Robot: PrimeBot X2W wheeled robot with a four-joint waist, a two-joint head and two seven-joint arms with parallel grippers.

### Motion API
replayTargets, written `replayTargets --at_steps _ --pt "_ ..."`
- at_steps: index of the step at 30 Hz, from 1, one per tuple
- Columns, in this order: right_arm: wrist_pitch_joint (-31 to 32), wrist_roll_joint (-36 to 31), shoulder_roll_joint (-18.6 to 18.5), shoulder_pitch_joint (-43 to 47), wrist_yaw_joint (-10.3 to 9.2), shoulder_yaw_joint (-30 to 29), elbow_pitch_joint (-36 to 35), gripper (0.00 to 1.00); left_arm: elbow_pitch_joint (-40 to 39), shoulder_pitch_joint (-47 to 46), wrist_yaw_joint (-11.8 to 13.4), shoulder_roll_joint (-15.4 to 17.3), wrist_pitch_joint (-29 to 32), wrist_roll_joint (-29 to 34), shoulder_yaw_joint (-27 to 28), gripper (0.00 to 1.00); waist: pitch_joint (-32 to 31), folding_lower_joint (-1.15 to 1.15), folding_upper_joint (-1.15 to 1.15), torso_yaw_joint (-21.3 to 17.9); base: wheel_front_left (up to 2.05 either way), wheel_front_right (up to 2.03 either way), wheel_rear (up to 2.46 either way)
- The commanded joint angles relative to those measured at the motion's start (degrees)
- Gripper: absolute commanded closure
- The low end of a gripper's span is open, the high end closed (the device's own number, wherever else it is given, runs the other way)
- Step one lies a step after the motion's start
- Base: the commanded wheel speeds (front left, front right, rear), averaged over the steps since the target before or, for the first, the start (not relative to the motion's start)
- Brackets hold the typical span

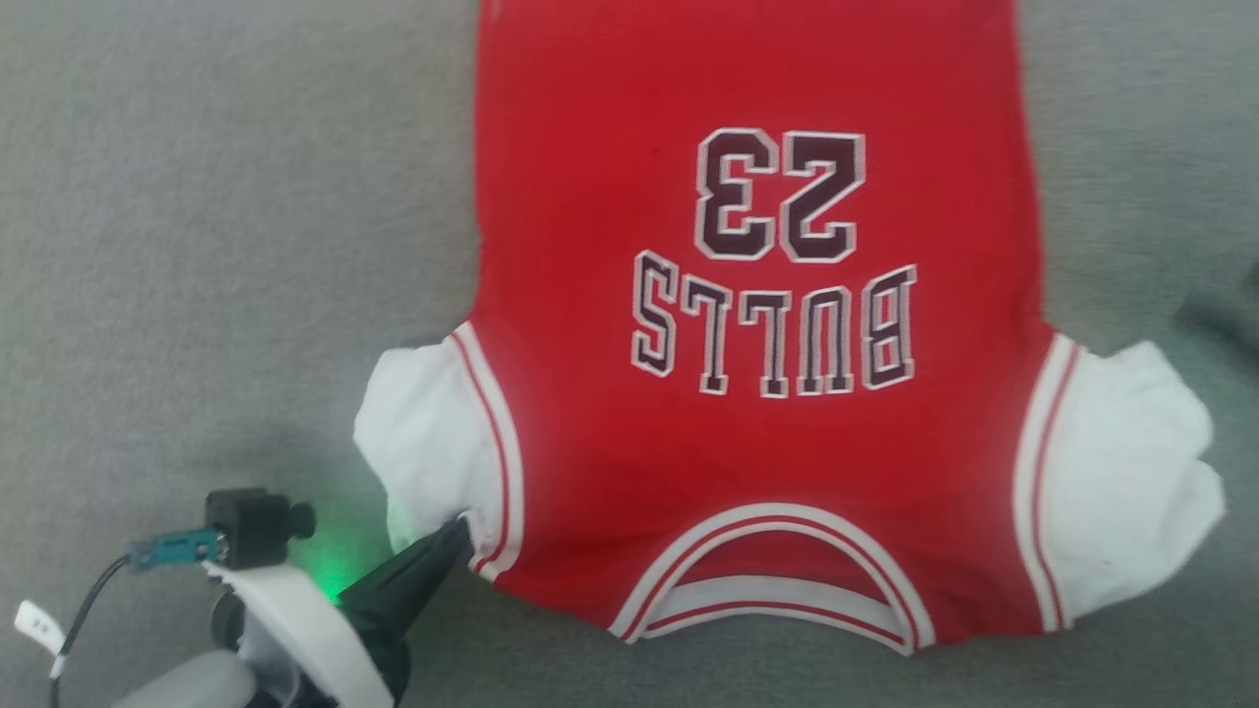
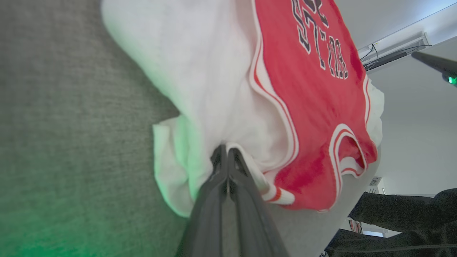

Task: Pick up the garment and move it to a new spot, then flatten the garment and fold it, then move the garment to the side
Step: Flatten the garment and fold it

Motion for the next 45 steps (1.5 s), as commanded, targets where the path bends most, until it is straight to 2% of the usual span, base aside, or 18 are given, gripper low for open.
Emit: replayTargets --at_steps 1,3,5,10,14,18,19,24,27,31,34,41,45 --pt "1.71 -0.94 0.92 -3.11 0.02 -3.01 0.97 0.0 0.11 -1.82 -0.05 -3.39 1.11 1.14 -0.83 1.0 2.28 0.0 -0.01 2.33 0.0 0.0 0.0" --pt "4.05 -3.42 3.52 -8.41 0.02 -5.52 2.81 0.0 -0.1 -2.96 -0.07 -4.13 1.34 1.36 -0.95 1.0 3.68 0.0 -0.01 3.81 0.0 0.0 0.0" --pt "6.27 -7.17 7.95 -15.48 0.01 -7.02 7.49 0.0 -0.02 -4.09 -0.1 -5.17 1.78 1.81 -1.19 1.0 5.04 0.0 -0.01 5.4 0.0 0.0 0.0" --pt "13.32 -20.05 18.19 -34.6 0.02 -4.82 21.01 0.0 -0.45 -6.19 -0.16 -8.3 2.0 1.7 -1.9 1.0 8.82 0.0 -0.01 9.59 0.0 0.0 0.0" --pt "17.69 -28.24 23.59 -46.72 0.01 -4.23 33.39 0.0 -0.24 -7.14 0.01 -9.36 1.6 2.08 -2.81 1.0 11.72 0.0 -0.01 11.97 0.0 0.0 0.0" --pt "23.07 -34.15 27.53 -54.72 0.02 -6.22 46.09 0.0 0.31 -8.22 0.22 -10.05 1.56 2.26 -4.21 1.0 13.77 0.0 -0.01 13.5 0.0 0.0 0.0" --pt "23.07 -34.15 27.53 -54.72 0.02 -6.22 46.09 0.0 0.31 -8.22 0.22 -10.05 1.56 2.26 -4.21 1.0 13.77 0.0 -0.01 13.5 0.0 0.0 0.0" --pt "28.89 -40.91 30.6 -60.23 0.01 -8.87 56.72 0.0 1.04 -8.98 0.37 -10.32 1.11 1.72 -5.56 1.0 15.07 0.0 -0.01 13.95 0.0 0.0 0.0" --pt "30.12 -45.08 31.27 -61.47 0.0 -8.47 59.27 0.0 1.3 -9.39 0.48 -10.27 0.83 1.4 -6.07 1.0 15.56 0.0 -0.01 13.65 0.0 0.0 0.0" --pt "31.55 -46.42 33.23 -62.05 0.0 -9.31 61.3 0.0 1.49 -10.5 0.48 -10.27 0.6 0.93 -6.54 1.0 15.86 0.0 -0.01 13.08 0.0 0.0 0.0" --pt "31.17 -46.92 33.29 -61.79 0.01 -8.49 60.79 1.0 1.32 -11.4 0.48 -10.35 0.4 0.77 -6.83 1.0 16.0 0.0 -0.01 12.79 0.0 0.0 0.0" --pt "26.25 -46.64 32.09 -61.66 -0.03 -7.99 59.08 1.0 1.52 -12.51 0.47 -10.32 -0.56 0.18 -6.81 1.0 15.22 0.0 -0.01 11.81 0.0 0.0 0.0" --pt "25.15 -42.19 31.4 -58.44 -0.02 -3.84 55.16 1.0 1.49 -11.14 0.46 -9.45 -1.67 -0.14 -5.14 1.0 11.01 0.0 -0.01 10.75 0.0 0.0 0.0"
